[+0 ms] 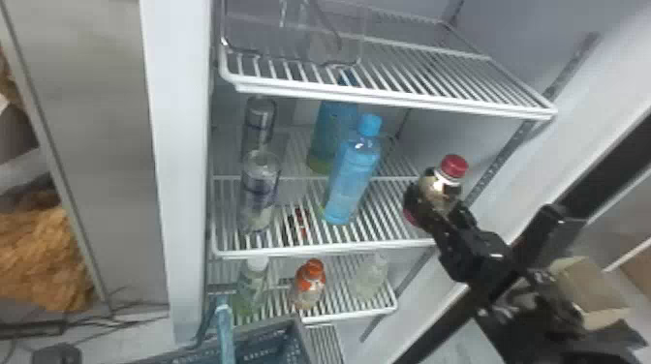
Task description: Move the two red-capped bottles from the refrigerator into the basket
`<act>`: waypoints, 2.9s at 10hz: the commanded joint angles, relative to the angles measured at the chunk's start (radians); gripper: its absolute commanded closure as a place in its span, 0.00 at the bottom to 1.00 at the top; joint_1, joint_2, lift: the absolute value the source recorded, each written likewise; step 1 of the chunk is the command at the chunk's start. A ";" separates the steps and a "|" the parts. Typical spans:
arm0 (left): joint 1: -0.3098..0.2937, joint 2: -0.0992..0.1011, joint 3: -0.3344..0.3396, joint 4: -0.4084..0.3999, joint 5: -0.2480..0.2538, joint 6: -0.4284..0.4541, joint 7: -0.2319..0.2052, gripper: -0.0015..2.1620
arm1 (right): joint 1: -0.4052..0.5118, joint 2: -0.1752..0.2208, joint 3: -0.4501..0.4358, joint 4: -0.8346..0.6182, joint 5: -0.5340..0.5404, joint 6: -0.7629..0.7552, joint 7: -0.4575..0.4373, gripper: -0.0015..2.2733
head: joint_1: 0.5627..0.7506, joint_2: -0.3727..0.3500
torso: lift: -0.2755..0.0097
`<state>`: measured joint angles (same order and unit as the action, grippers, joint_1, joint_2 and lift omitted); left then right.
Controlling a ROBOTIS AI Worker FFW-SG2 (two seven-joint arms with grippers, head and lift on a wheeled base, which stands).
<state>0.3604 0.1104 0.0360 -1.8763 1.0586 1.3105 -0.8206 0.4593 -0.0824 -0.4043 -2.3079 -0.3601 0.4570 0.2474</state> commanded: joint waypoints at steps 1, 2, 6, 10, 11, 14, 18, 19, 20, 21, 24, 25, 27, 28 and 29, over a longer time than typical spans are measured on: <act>0.000 0.000 0.002 0.000 0.000 0.000 0.000 0.56 | 0.056 0.018 -0.040 -0.072 0.009 0.031 0.009 0.56 | 0.70 0.03 | 0.97; -0.002 0.000 0.000 0.000 0.000 0.000 0.000 0.56 | 0.090 0.027 -0.066 -0.113 0.001 0.053 0.020 0.56 | 0.70 0.03 | 0.97; -0.002 -0.001 0.000 0.000 -0.002 0.000 0.001 0.56 | 0.238 0.062 -0.118 -0.251 -0.029 0.181 0.102 0.56 | 0.70 0.03 | 0.97; 0.000 -0.001 -0.004 0.000 -0.002 0.000 0.005 0.56 | 0.304 0.075 -0.192 -0.369 -0.011 0.436 0.236 0.56 | 0.70 0.03 | 0.97; -0.002 -0.001 -0.006 0.000 -0.002 0.000 0.006 0.56 | 0.304 0.075 -0.190 -0.364 -0.013 0.483 0.259 0.56 | 0.70 0.03 | 0.97; -0.005 0.000 -0.012 0.000 -0.002 0.002 0.012 0.56 | 0.287 0.050 -0.140 -0.324 -0.083 0.620 0.328 0.56 | 0.70 0.03 | 0.97; -0.019 0.002 -0.030 0.015 -0.002 0.005 0.015 0.56 | 0.218 -0.013 -0.022 -0.214 -0.212 0.726 0.403 0.56 | 0.70 0.03 | 0.97; -0.024 0.002 -0.032 0.017 0.000 0.005 0.014 0.56 | 0.193 -0.025 0.007 -0.180 -0.212 0.751 0.429 0.56 | 0.70 0.03 | 0.97; -0.027 0.003 -0.034 0.020 0.000 0.002 0.015 0.56 | 0.164 -0.042 0.037 -0.160 -0.188 0.809 0.458 0.56 | 0.70 0.03 | 0.97; -0.029 0.003 -0.034 0.020 0.006 -0.002 0.015 0.56 | 0.125 -0.057 0.063 -0.094 -0.170 0.841 0.513 0.56 | 0.70 0.03 | 0.97; -0.024 0.014 -0.036 0.025 0.052 -0.039 0.018 0.56 | 0.105 -0.062 0.053 -0.069 -0.128 0.893 0.544 0.09 | 0.70 0.03 | 0.97; -0.024 0.014 -0.034 0.025 0.062 -0.049 0.021 0.56 | 0.110 -0.060 0.041 -0.062 -0.142 0.856 0.543 0.02 | 0.70 0.03 | 0.97; -0.024 0.019 -0.046 0.027 0.082 -0.056 0.021 0.56 | 0.112 -0.057 0.037 -0.037 -0.204 0.780 0.543 0.06 | 0.70 0.03 | 0.97; -0.019 0.015 -0.044 0.027 0.086 -0.056 0.023 0.56 | 0.117 -0.054 0.035 -0.023 -0.236 0.728 0.543 0.06 | 0.70 0.03 | 0.97; -0.014 0.015 -0.044 0.027 0.086 -0.056 0.024 0.56 | 0.130 -0.054 0.025 -0.025 -0.240 0.655 0.543 0.06 | 0.70 0.03 | 0.97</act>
<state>0.3431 0.1261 -0.0082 -1.8494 1.1440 1.2543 -0.7959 0.5833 -0.1371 -0.3741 -2.3328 -0.5947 1.1468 0.7898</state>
